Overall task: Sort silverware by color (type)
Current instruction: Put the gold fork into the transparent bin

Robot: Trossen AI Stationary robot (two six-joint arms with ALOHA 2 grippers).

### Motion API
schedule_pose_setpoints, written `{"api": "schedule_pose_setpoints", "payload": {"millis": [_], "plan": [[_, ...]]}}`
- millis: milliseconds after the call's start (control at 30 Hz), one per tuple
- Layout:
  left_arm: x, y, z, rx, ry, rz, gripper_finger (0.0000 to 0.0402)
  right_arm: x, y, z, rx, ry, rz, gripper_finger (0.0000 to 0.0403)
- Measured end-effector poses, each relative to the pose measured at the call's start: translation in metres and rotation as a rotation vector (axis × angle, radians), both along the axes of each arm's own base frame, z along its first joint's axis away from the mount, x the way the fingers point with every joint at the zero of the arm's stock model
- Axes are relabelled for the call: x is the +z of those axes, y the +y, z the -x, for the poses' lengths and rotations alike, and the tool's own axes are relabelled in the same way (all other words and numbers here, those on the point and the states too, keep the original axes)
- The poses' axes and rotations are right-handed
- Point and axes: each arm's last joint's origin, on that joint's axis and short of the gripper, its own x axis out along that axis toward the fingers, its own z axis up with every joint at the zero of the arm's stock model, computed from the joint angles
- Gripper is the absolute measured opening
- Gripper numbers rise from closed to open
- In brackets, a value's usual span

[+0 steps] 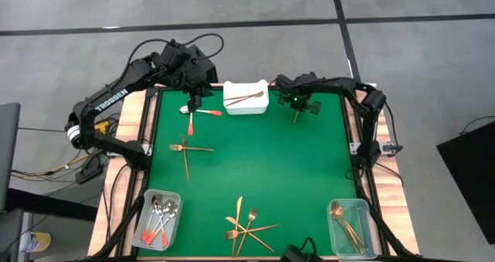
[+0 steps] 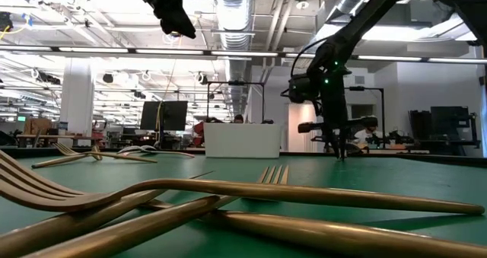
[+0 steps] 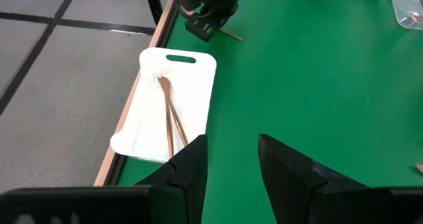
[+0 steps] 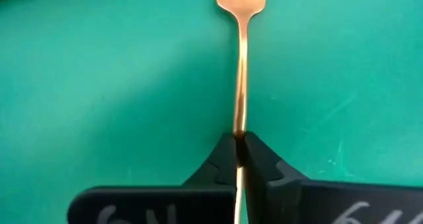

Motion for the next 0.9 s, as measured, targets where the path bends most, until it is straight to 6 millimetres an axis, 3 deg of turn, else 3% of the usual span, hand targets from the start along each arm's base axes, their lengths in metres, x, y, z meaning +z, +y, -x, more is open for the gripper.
{"api": "schedule_pose_setpoints", "payload": {"millis": [167,300,600,900], "plan": [[0.0,0.0,0.0,0.013,-0.001,0.015,0.0121,0.034,0.026,-0.01,0.139,-0.031,0.083,0.0019],[0.0,0.0,0.0,0.057,-0.012,0.063,0.0121,0.072,0.064,-0.012,0.276,-0.004,0.171,0.0018],[0.003,-0.01,-0.011,0.13,-0.079,0.155,0.0121,0.138,0.159,0.025,0.623,0.102,0.158,0.0017],[0.016,-0.04,-0.041,0.202,-0.237,0.191,0.0121,0.178,0.268,0.071,0.916,-0.124,0.104,0.0016]]}}
